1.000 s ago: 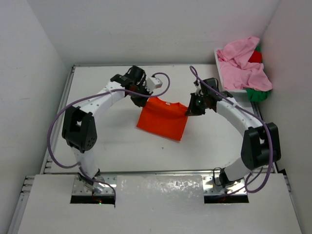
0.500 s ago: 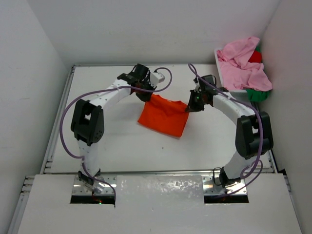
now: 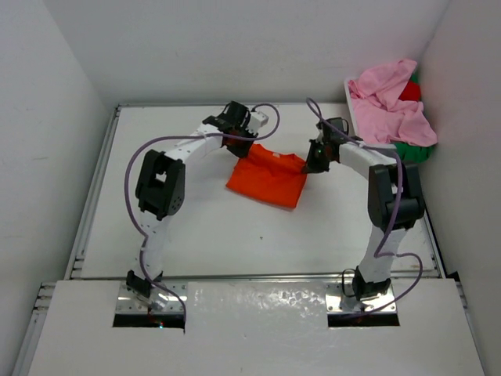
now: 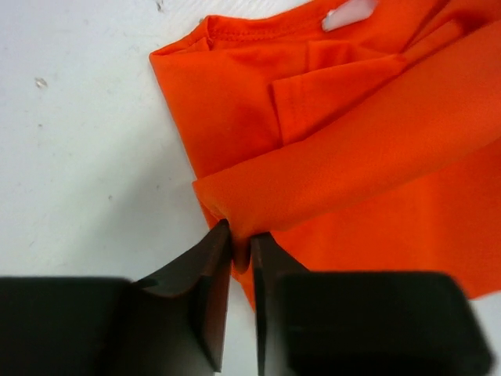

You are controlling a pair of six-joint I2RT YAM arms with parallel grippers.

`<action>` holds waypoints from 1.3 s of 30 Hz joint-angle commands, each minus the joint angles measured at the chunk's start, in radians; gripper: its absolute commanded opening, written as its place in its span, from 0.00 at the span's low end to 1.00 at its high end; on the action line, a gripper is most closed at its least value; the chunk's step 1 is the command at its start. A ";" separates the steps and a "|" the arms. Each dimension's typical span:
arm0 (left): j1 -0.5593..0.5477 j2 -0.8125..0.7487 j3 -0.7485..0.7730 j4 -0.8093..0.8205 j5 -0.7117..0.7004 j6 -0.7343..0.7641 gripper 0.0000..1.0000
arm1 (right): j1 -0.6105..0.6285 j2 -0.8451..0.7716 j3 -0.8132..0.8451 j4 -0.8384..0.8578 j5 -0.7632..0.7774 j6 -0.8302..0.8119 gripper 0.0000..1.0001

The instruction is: Fold and stack the t-shirts

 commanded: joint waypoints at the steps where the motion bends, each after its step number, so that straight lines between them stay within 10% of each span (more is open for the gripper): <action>1: 0.019 0.040 0.067 0.075 -0.060 -0.054 0.17 | -0.041 0.040 0.084 0.087 0.019 -0.004 0.02; 6: 0.027 0.126 0.154 0.145 -0.135 -0.078 0.51 | -0.064 0.152 0.202 0.064 0.066 -0.064 0.13; 17: 0.135 0.271 0.438 0.076 -0.239 -0.207 0.60 | -0.065 0.307 0.568 -0.100 0.201 -0.232 0.38; 28: 0.079 0.014 0.181 0.130 0.158 -0.118 0.42 | -0.015 0.033 0.238 0.044 0.070 -0.173 0.02; 32: 0.045 0.108 0.253 0.075 0.195 -0.112 0.23 | -0.012 0.053 0.179 0.080 0.030 -0.121 0.00; 39: 0.042 0.232 0.309 0.098 0.028 -0.158 0.24 | -0.015 0.207 0.277 0.037 0.106 -0.117 0.00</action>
